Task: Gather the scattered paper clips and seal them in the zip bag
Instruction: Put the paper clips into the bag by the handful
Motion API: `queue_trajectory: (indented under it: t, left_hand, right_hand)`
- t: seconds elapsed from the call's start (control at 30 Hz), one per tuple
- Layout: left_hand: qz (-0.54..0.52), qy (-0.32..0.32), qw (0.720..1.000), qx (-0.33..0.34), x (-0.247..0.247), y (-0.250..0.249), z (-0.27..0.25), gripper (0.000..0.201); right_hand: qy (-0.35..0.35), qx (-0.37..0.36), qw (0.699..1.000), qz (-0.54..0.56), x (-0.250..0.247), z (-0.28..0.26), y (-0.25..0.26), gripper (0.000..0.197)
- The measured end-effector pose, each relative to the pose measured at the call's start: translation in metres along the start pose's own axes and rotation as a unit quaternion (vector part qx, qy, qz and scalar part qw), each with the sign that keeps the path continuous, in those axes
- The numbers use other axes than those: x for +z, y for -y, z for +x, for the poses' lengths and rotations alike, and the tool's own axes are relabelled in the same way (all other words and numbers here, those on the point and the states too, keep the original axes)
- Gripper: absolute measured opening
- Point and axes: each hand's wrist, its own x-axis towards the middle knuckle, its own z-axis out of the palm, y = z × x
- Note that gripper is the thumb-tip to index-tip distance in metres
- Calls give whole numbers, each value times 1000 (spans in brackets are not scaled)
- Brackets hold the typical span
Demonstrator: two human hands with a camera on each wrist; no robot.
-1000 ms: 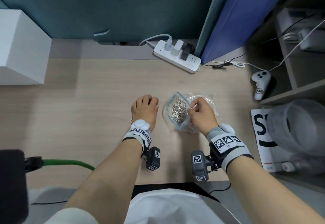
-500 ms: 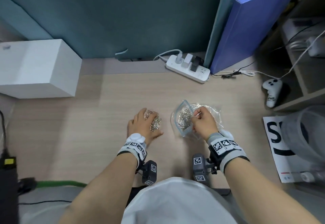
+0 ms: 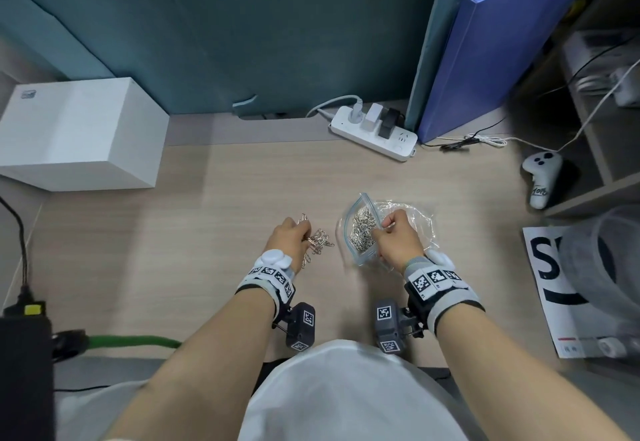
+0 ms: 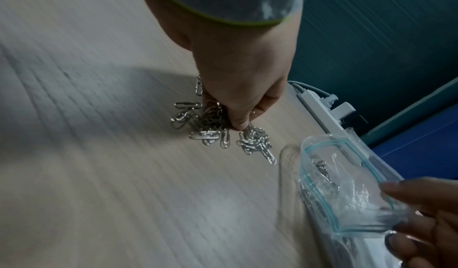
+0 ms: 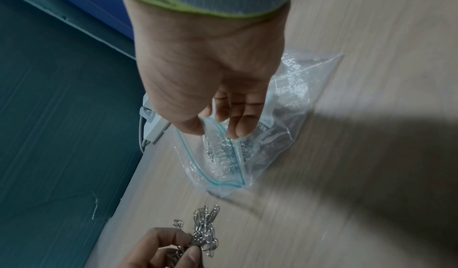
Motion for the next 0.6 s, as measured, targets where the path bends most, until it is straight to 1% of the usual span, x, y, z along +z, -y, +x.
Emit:
queue_trajectory:
  t: [0.2, 0.27, 0.33, 0.4, 0.47, 0.53, 0.6]
  left_hand:
    - [-45, -7, 995, -85, -3, -1, 1, 10]
    - [-73, -4, 992, -101, -5, -6, 4, 10]
    - [-126, -8, 986, -106, -10, -19, 8, 10]
    - [-181, -17, 979, -97, -13, -39, 12, 8]
    - [-222, -13, 973, -61, -15, -60, 16, 7]
    - [-266, 24, 964, -15, -14, -77, 19, 7]
    - [-287, 79, 954, 24, -12, -84, 22, 14]
  right_hand:
    - [13, 4, 1000, 2, 2, 0, 0, 19]
    - [14, 6, 1000, 0, 2, 0, 0, 20]
    - [14, 5, 1000, 2, 2, 2, -1, 20]
    - [15, 3, 1000, 3, 2, 3, -1, 20]
    - [16, 3, 1000, 5, 1, 1, 0, 21]
    - [15, -1, 1000, 4, -1, -1, 3, 20]
    - [16, -7, 1000, 3, -2, -1, 3, 19]
